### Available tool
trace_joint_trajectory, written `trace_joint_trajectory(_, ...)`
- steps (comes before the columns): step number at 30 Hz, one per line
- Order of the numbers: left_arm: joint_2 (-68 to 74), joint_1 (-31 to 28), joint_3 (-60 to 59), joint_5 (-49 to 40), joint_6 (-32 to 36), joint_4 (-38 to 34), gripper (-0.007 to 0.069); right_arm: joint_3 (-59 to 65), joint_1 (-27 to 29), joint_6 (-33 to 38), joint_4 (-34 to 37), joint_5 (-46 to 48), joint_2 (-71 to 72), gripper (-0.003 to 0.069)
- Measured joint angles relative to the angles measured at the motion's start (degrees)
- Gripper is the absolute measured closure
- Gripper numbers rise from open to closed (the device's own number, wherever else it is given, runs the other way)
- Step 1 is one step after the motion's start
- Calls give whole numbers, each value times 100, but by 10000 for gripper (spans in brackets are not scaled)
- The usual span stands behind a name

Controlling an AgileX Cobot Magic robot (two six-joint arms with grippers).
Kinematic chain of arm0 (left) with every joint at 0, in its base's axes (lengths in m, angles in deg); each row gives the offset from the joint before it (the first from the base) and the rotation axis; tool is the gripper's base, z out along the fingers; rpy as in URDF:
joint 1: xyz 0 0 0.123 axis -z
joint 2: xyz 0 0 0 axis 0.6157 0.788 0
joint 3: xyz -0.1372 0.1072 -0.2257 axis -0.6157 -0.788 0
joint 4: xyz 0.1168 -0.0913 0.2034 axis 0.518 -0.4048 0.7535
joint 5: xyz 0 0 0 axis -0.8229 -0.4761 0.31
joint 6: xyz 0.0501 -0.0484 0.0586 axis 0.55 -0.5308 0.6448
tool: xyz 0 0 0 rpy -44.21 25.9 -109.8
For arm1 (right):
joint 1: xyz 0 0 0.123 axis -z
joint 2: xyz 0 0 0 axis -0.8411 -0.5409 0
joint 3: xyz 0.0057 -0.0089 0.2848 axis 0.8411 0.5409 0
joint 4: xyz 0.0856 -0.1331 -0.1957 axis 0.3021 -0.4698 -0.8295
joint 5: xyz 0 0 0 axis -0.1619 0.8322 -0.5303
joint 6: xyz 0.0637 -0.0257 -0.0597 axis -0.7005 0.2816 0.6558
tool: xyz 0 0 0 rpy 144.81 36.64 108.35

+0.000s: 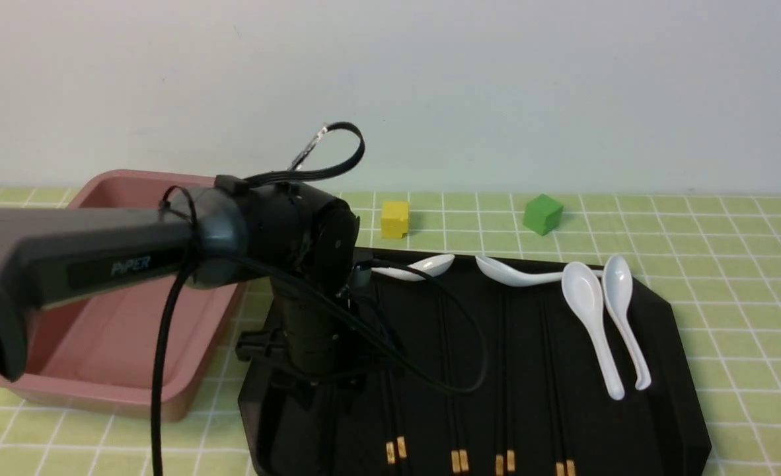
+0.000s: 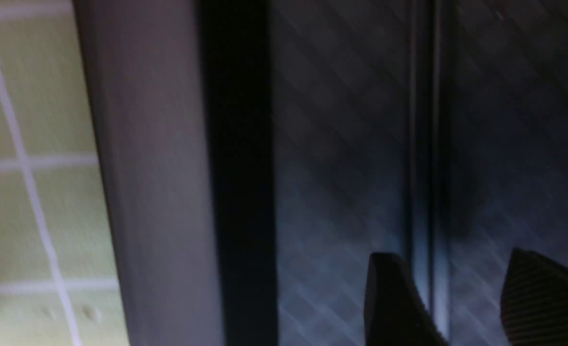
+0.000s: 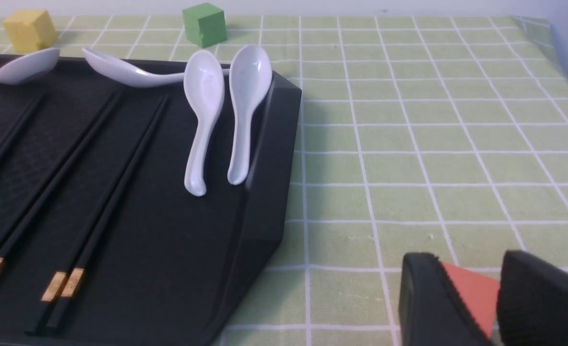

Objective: On green tablecloth take chopsticks from black tray and put them in box.
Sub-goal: 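Reach over to the black tray and grasp a pair of chopsticks with the left gripper, then place the chopsticks into the pink bin with the left gripper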

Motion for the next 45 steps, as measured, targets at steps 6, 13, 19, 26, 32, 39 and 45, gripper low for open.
trace_joint_trajectory(6,203,0,6,181,-5,63,301,0,0,0,0,0,0,419)
trace_joint_trajectory(13,311,0,83,200,-4,35,382,0,0,0,0,0,0,419)
trace_joint_trajectory(19,278,23,107,168,-91,-78,547,0,0,0,0,0,0,419)
trace_joint_trajectory(26,-509,6,16,-173,-139,-169,542,0,0,0,0,0,0,419)
trace_joint_trajectory(32,-1821,-418,16,-525,-139,-62,542,0,0,0,0,0,0,419)
trace_joint_trajectory(39,-2459,-1712,16,-845,105,257,542,0,0,0,-7,0,0,419)
trace_joint_trajectory(45,-2031,-2811,16,-530,723,272,542,0,0,0,-1,0,0,419)
